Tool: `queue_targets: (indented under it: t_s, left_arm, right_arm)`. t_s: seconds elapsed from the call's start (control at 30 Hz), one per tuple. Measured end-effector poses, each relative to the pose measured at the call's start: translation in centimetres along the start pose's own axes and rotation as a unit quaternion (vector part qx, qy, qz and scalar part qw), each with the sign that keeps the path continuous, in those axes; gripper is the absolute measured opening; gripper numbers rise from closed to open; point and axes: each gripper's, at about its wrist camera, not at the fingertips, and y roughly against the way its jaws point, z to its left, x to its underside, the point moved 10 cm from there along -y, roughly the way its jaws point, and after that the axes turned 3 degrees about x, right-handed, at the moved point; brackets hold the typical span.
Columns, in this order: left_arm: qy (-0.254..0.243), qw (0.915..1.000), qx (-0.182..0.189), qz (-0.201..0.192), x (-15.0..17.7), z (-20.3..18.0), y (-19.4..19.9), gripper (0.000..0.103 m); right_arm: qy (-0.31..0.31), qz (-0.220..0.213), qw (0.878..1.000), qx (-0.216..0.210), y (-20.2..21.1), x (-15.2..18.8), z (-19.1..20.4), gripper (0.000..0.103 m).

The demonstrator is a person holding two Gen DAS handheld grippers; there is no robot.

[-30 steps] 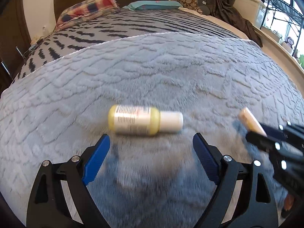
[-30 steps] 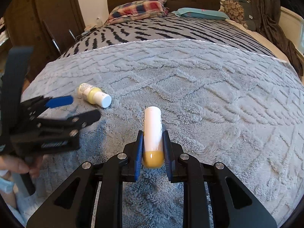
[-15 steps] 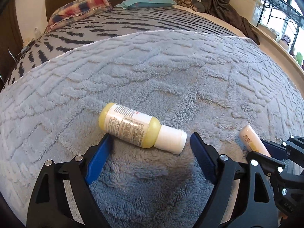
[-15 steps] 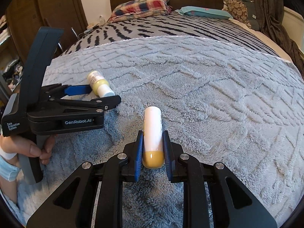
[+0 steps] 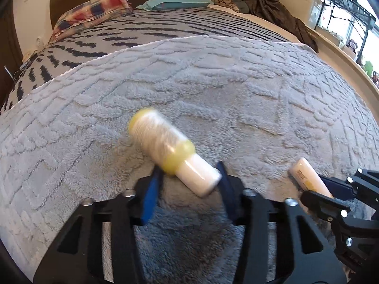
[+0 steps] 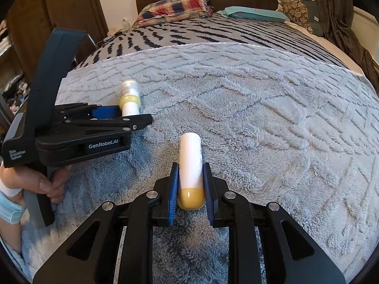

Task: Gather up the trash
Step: 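Grasp the yellow-capped bottle with the left tool while the right tool grasps the white-and-yellow tube, then carry the small bottle and tube down to the bin with both tools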

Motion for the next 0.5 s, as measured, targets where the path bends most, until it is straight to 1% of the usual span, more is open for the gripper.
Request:
queue_targets:
  t_s: [0.03,0.07,0.1,0.37,0.5]
  left_arm:
    - [-0.004,1.0000,-0.002,0.001,0.1,-0.2,0.0,0.035]
    - [-0.006,1.0000,-0.002,0.003,0.2,-0.4,0.1,0.028]
    - [-0.005,1.0000,0.003,0.005,0.2,-0.6,0.1,0.025]
    - [-0.007,1.0000,0.000,0.001,0.6,-0.8,0.7,0.022]
    - [-0.011,0.9999,-0.003,0.001,1.5,-1.2,2.2,0.021]
  right_arm:
    - [-0.001,-0.001,1.000,0.000,0.0,0.0,0.0,0.021]
    - [-0.001,-0.001,1.000,0.000,0.0,0.0,-0.1,0.021]
    - [-0.002,-0.002,1.000,-0.001,0.1,0.0,-0.1,0.021]
    - [-0.005,-0.007,1.000,-0.006,0.8,0.1,-0.2,0.021]
    - [-0.010,-0.011,1.000,-0.006,2.0,0.3,0.0,0.021]
